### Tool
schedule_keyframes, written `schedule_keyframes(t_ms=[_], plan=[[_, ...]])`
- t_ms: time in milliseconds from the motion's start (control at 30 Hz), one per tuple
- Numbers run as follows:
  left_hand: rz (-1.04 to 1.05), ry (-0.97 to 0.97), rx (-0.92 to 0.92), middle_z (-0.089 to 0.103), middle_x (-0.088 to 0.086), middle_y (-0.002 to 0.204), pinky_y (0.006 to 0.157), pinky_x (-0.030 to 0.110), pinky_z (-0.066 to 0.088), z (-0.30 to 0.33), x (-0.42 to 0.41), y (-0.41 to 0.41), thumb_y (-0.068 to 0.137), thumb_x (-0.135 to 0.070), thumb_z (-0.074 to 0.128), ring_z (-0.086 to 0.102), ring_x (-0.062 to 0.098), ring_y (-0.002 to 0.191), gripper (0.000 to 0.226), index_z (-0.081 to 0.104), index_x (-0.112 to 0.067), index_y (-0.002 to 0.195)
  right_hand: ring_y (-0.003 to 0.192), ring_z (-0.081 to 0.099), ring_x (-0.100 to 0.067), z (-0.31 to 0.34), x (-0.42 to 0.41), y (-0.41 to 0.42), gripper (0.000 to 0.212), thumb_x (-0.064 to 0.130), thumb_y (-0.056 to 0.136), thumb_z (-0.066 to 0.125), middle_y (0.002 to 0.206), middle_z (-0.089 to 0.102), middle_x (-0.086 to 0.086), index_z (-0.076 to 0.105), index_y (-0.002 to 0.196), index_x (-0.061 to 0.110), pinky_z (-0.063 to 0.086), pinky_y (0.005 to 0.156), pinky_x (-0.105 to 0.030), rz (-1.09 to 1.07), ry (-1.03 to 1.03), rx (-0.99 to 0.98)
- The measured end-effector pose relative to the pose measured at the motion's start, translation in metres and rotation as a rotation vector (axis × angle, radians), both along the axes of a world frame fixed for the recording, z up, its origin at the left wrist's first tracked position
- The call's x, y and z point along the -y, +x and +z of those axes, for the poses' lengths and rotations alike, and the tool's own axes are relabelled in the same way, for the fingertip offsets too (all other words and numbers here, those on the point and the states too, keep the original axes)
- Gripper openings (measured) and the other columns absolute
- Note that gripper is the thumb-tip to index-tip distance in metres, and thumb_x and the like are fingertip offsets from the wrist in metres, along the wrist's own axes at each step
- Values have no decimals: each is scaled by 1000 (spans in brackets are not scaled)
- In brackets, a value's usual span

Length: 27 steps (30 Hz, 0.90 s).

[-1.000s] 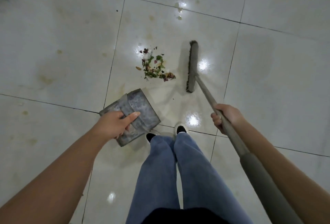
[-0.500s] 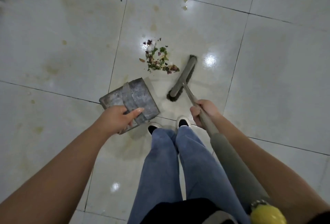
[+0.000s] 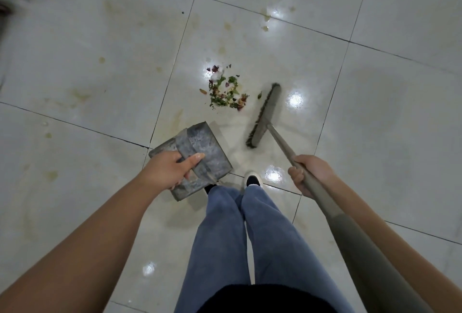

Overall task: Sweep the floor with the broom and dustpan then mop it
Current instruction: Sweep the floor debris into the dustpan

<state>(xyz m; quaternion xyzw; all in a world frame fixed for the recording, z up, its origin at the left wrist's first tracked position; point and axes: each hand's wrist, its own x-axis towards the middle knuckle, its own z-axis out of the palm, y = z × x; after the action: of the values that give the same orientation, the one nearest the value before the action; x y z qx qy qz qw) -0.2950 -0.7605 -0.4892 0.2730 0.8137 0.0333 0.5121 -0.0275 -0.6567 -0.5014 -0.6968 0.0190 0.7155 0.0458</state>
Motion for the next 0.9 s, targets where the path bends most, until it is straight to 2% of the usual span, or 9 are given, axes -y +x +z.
schedule_keyframes(t_ms=[67, 133, 200, 267, 367, 567, 733, 900], plan=[[13, 3, 14, 51, 0, 42, 44, 22, 38, 4, 1, 3, 82, -55, 56, 44, 14, 39, 52, 57, -11, 54, 20, 35, -6, 5, 1, -2, 18, 11, 97, 40, 59, 35, -7, 37, 79, 8, 29, 26, -7, 50, 6, 5], [48, 24, 41, 57, 6, 51, 47, 24, 39, 14, 0, 3, 82, -55, 57, 47, 17, 44, 51, 59, -10, 58, 20, 33, -6, 16, 3, -6, 19, 12, 97, 40, 48, 40, -7, 38, 79, 8, 28, 26, -7, 87, 11, -16], [81, 53, 36, 57, 2, 47, 49, 25, 40, 26, -2, 0, 81, -56, 58, 48, 18, 43, 52, 60, -10, 57, 19, 32, -6, 30, -3, -13, 18, 11, 97, 40, 40, 41, -7, 39, 79, 7, 29, 27, -6, 132, 25, -7], [104, 72, 23, 52, -3, 36, 48, 24, 40, 41, -7, -7, 80, -57, 58, 46, 16, 38, 52, 59, -12, 54, 19, 33, -8, 43, -13, -22, 17, 7, 95, 43, 51, 39, -8, 40, 79, 6, 30, 28, -7, 227, 97, 52], [162, 104, 64, 48, -2, 36, 48, 24, 38, 63, -13, -19, 80, -58, 58, 43, 17, 37, 54, 57, -11, 52, 20, 36, -9, 66, -31, -29, 17, 4, 93, 45, 59, 37, -8, 41, 77, 5, 33, 29, -9, 333, 194, 88], [269, 146, 91, 47, -4, 34, 38, 17, 35, 91, -18, -23, 83, -55, 55, 40, 10, 29, 54, 55, -10, 55, 22, 46, -10, 94, -62, -19, 16, 7, 93, 51, 73, 46, -12, 46, 80, 0, 41, 30, -12, 235, 236, 126], [396, 200, 40, 47, -3, 31, 35, 17, 35, 102, -36, -7, 84, -52, 56, 40, 7, 27, 52, 54, -9, 54, 22, 38, -8, 92, -109, -2, 18, 3, 94, 46, 60, 34, -7, 42, 76, 4, 33, 28, -9, 250, 267, 16], [583, 192, 10, 49, -4, 32, 35, 15, 35, 116, -63, 13, 85, -48, 58, 42, 6, 28, 47, 53, -10, 57, 22, 36, -8, 93, -192, -2, 22, 5, 94, 42, 53, 33, -4, 37, 74, 9, 31, 26, -11, 444, 209, -62]])
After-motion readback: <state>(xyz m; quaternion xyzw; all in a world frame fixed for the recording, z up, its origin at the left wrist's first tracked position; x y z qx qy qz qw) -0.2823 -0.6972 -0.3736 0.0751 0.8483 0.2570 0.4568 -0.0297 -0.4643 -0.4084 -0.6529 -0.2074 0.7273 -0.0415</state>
